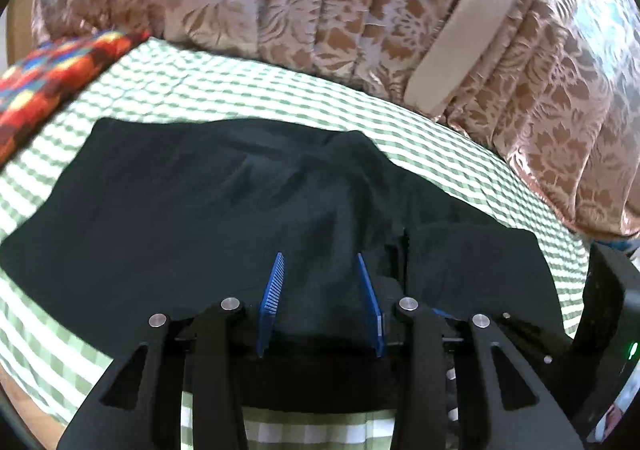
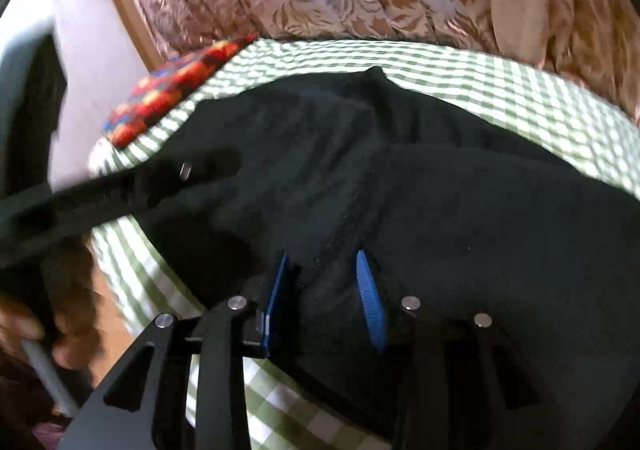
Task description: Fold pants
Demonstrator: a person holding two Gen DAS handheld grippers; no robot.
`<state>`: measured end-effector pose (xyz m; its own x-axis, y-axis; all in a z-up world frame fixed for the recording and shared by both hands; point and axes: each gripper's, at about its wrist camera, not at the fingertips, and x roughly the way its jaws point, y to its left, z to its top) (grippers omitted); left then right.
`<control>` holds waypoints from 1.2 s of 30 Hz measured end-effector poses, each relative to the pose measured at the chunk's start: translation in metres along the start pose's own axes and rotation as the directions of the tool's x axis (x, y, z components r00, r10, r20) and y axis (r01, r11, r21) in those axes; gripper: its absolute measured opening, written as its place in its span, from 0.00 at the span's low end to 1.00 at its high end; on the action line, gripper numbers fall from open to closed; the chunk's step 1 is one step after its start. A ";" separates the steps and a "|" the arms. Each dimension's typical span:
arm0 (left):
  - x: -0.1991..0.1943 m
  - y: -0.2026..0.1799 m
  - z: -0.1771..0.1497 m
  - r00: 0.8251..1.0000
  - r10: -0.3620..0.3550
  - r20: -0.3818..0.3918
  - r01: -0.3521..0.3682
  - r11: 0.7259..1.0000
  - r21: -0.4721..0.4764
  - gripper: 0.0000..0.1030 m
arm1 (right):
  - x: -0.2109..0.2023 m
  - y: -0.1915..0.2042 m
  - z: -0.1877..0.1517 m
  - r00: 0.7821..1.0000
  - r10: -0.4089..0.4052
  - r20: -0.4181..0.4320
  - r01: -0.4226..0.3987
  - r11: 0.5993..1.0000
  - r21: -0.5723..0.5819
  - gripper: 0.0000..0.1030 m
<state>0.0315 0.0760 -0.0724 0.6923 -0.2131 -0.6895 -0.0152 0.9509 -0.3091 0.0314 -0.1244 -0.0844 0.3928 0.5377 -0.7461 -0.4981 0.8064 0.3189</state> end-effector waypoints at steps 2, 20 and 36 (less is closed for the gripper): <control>-0.005 0.005 -0.005 1.000 0.001 0.012 -0.001 1.000 -0.007 0.35 | -0.010 -0.014 0.003 0.998 0.060 0.002 -0.060 0.997 0.053 0.33; 0.006 -0.070 -0.043 0.985 -0.122 -0.125 0.156 0.934 0.321 0.36 | 0.020 -0.062 0.052 0.999 -0.039 -0.019 0.042 0.987 0.158 0.31; -0.020 -0.032 -0.026 0.998 -0.058 0.009 0.056 0.983 0.177 0.45 | -0.047 -0.043 0.026 0.995 -0.027 0.097 0.009 0.983 0.182 0.55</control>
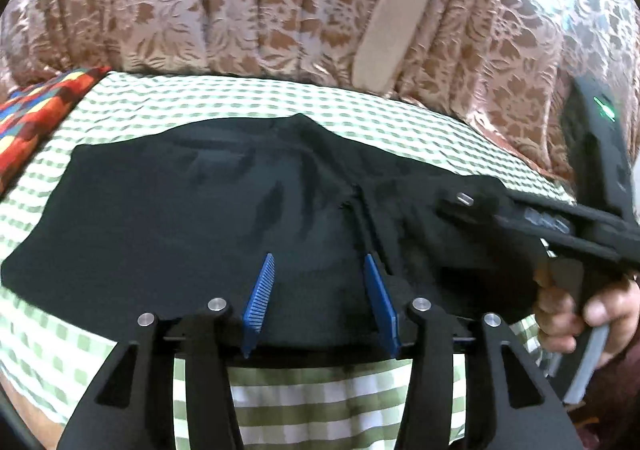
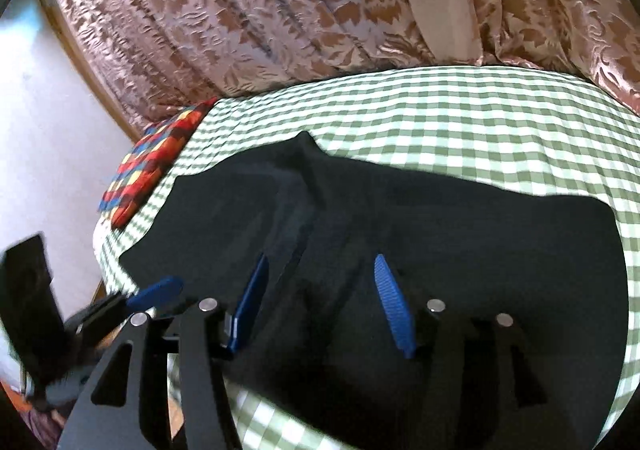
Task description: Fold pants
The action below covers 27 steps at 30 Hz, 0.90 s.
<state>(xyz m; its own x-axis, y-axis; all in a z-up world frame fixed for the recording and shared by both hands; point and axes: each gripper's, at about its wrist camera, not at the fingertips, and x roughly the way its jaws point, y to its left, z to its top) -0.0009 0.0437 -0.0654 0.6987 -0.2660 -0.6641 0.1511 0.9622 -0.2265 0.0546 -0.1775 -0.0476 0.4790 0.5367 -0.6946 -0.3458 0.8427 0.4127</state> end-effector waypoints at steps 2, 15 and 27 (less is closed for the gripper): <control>-0.004 0.009 -0.004 1.000 0.022 0.006 -0.022 0.999 -0.030 0.45 | -0.006 0.004 -0.009 1.000 0.002 -0.009 -0.002 1.000 -0.027 0.59; -0.013 0.052 -0.021 0.993 0.121 -0.009 -0.121 0.982 -0.149 0.45 | 0.001 -0.011 -0.049 0.998 -0.009 -0.065 0.009 1.000 0.003 0.86; -0.037 0.112 -0.033 0.998 0.070 -0.001 -0.065 0.919 -0.388 0.45 | 0.001 -0.013 -0.053 0.998 0.006 -0.055 -0.006 1.000 -0.002 0.87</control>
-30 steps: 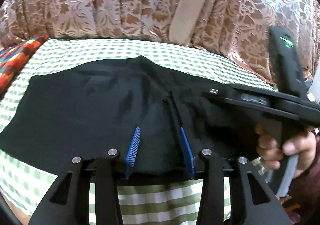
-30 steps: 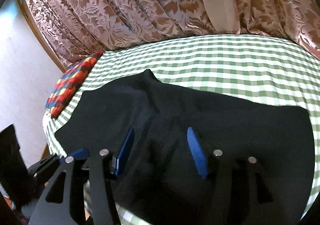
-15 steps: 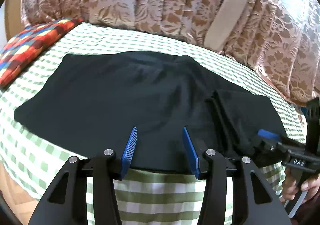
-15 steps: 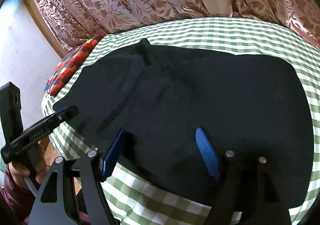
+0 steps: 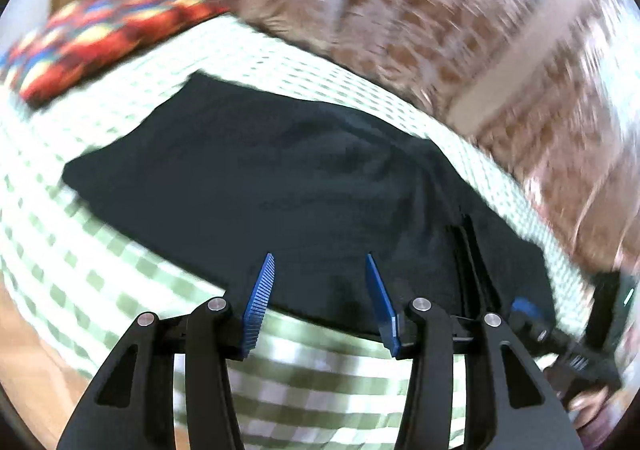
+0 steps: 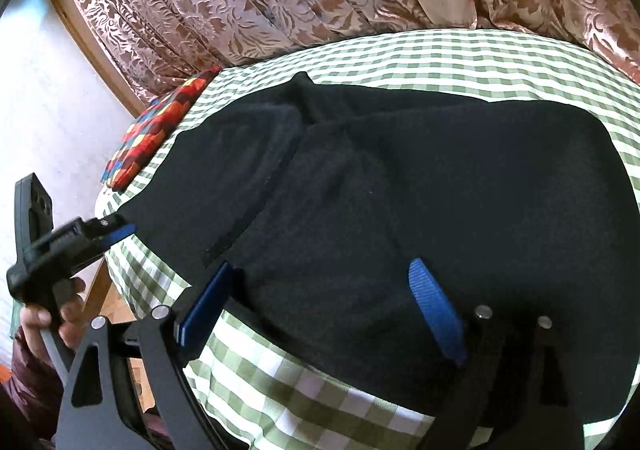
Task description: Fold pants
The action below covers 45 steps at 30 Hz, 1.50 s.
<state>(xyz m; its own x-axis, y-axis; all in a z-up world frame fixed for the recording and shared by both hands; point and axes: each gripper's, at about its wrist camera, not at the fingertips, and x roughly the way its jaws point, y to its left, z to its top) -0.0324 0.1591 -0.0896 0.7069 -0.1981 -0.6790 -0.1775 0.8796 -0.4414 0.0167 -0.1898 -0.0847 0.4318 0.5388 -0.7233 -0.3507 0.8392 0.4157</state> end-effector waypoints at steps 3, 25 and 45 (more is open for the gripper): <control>-0.012 0.045 0.005 1.000 -0.006 0.023 0.010 0.984 -0.176 0.45 | 0.000 0.000 0.000 1.000 0.002 0.002 -0.002 1.000 -0.001 0.87; 0.000 0.155 0.018 0.995 -0.028 0.096 0.081 0.789 -0.609 0.55 | 0.000 0.001 0.000 1.000 0.020 0.010 -0.020 1.000 0.002 0.93; -0.031 -0.051 0.030 0.969 -0.144 0.203 0.100 0.973 0.208 0.12 | -0.039 0.015 0.030 0.980 0.182 0.083 -0.185 0.982 0.031 0.89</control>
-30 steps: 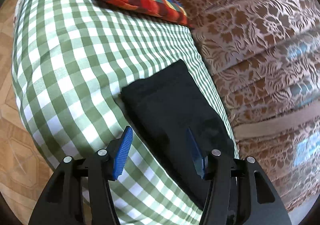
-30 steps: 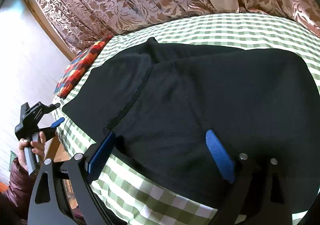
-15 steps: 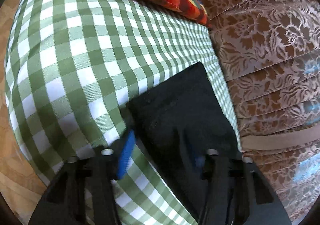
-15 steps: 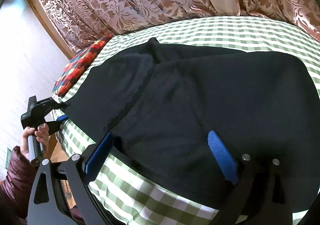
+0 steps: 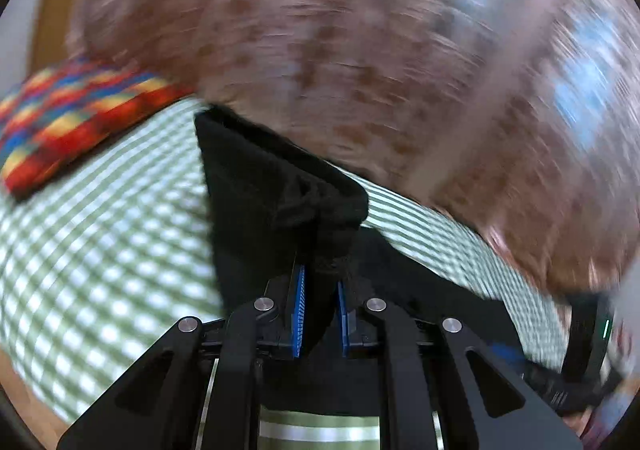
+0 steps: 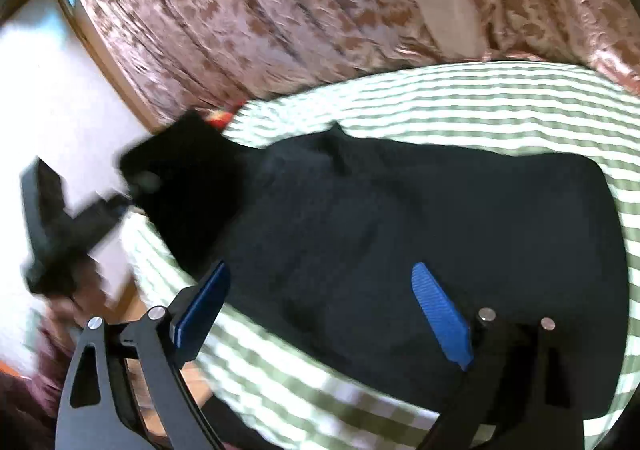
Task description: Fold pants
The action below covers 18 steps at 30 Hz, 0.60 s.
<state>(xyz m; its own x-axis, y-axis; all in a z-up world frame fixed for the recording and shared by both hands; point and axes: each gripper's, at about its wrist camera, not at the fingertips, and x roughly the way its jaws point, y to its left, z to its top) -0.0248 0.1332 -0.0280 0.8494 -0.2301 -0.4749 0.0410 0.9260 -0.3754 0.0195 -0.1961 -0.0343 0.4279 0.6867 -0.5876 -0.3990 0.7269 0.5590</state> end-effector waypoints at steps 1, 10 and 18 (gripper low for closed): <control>0.003 -0.016 -0.004 0.999 -0.029 -0.012 0.030 0.999 0.044 0.12 | 0.000 0.003 0.005 0.999 0.040 0.000 -0.040 0.999 0.013 0.90; 0.024 -0.088 -0.038 0.978 -0.166 -0.127 0.191 0.957 0.221 0.11 | 0.048 0.010 0.062 0.966 0.254 -0.053 -0.241 0.952 0.188 0.95; 0.023 -0.102 -0.049 0.978 -0.151 -0.144 0.189 0.935 0.302 0.12 | 0.086 0.021 0.087 0.979 0.135 -0.155 -0.118 0.986 0.115 0.15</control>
<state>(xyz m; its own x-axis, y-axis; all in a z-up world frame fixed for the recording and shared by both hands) -0.0351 0.0186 -0.0397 0.7486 -0.4080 -0.5227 0.3573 0.9122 -0.2003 0.1187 -0.1218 -0.0221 0.2393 0.7708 -0.5904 -0.3506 0.6356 0.6878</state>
